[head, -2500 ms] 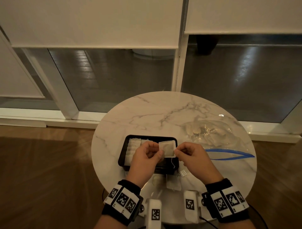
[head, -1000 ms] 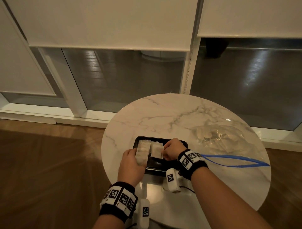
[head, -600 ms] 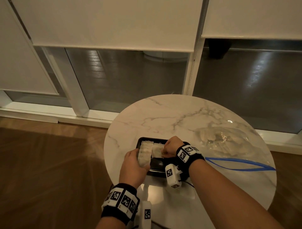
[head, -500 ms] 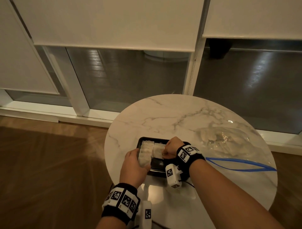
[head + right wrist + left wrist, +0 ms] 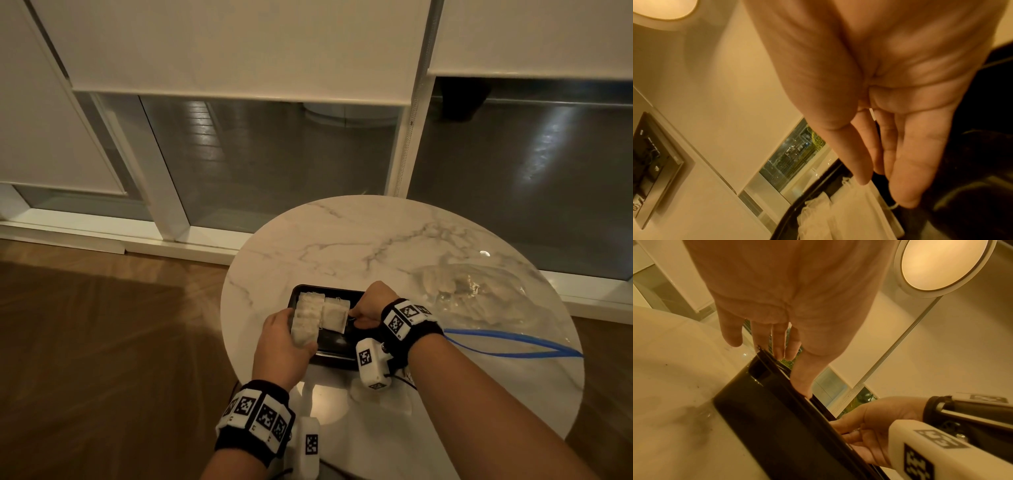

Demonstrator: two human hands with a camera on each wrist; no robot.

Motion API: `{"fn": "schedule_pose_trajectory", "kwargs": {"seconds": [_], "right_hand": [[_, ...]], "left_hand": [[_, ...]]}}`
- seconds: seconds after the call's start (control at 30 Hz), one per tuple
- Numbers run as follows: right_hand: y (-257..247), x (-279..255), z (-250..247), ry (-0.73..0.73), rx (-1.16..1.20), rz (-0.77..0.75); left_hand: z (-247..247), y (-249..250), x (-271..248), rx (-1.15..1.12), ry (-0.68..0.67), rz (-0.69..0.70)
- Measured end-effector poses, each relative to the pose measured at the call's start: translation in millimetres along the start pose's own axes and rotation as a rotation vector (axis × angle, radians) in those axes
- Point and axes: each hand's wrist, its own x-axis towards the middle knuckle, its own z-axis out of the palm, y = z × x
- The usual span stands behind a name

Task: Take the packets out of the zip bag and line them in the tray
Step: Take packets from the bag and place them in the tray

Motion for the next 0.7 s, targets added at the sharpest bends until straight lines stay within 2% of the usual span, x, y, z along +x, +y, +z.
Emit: {"fn": "schedule_pose_trajectory", "kwargs": {"seconds": [0.13,0.3,0.43,0.6,0.7], "right_hand": [[3,-17,-14,0.073,0.054,-0.038],[14,-68,-42,0.185,0.289,-0.076],[42,-105,-57,0.275,0.442,-0.110],[81,-125,-60,0.353,0.463,-0.056],[100,-125,-64,0.381,0.435,-0.015]], "left_hand": [[2,-1,1,0.005,0.004,0.014],[6,-2,1,0.028,0.022,0.031],[12,1,2,0.077,0.064,0.064],[22,22,-8,0.155,0.170,0.187],[33,37,-18,0.152,0.168,0.297]]}}
